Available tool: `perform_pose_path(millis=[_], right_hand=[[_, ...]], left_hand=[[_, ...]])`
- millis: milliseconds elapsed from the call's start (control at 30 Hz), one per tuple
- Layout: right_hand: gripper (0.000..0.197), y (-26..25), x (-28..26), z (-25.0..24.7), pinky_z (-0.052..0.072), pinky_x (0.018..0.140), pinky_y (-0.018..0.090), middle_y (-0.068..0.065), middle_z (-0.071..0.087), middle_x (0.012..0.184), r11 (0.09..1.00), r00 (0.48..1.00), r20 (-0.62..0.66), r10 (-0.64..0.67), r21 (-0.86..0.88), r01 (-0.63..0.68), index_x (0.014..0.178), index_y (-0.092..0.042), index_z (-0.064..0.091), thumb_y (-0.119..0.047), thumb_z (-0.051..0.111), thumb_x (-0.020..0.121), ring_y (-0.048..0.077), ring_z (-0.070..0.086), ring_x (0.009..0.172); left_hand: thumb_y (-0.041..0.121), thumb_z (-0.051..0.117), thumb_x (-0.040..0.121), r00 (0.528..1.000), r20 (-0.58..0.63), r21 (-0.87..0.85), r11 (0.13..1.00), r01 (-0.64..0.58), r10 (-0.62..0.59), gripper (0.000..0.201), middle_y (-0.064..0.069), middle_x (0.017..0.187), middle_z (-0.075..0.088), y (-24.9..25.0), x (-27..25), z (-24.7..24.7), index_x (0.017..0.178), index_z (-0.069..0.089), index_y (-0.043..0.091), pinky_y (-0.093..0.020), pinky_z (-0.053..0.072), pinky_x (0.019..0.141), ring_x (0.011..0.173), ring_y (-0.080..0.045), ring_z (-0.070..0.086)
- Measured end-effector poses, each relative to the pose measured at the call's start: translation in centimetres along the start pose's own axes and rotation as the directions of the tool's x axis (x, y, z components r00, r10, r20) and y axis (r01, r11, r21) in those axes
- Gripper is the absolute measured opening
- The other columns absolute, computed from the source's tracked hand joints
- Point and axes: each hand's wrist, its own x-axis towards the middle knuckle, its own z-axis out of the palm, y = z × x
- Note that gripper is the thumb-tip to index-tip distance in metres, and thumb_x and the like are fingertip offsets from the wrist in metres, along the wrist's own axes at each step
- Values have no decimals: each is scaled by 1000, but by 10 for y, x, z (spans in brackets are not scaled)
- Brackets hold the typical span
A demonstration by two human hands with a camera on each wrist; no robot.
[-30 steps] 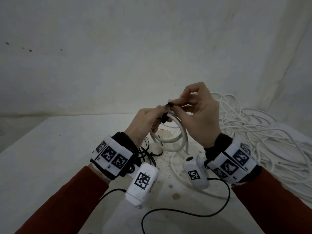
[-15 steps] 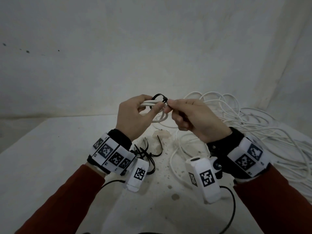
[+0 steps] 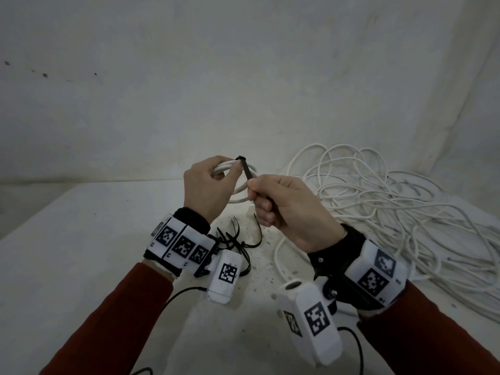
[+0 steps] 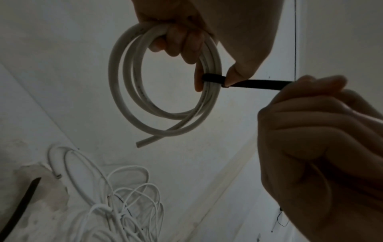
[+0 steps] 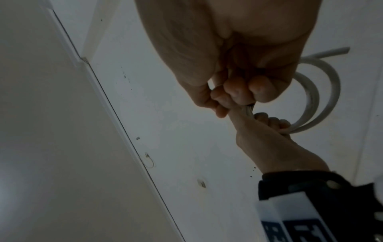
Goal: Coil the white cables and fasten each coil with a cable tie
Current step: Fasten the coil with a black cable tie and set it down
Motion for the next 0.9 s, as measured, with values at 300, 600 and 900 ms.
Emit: perform_pose_path(millis=[300,600,900], right_hand=[[31,11,8,4,32,44,21,-3,42,46,985,994,-14,-104,-137,101,66,-5,58,-9,51,96,11,34,40],[19,13,26,-42,56,68,34,-3,64,75,833,931,-260,-256,-548,76,95,-21,69,-5,60,90,13,61,62],[21,15,27,-42,59,72,27,13,69,83,907,985,-148,-88,-420,18,106,2,67,4,66,85,18,68,68]], left_hand=[[25,65,84,979,2,-169,965,202,-204,15,5,66,65,0,4,3,72,72,19,-17,42,62,63,-2,55],[28,62,87,903,94,-317,848,426,-419,23,19,38,44,7,17,-11,69,69,17,-26,29,77,58,-4,37],[35,61,89,880,182,-358,804,475,-439,27,10,50,25,8,19,-14,79,72,12,-23,21,48,47,-10,21]])
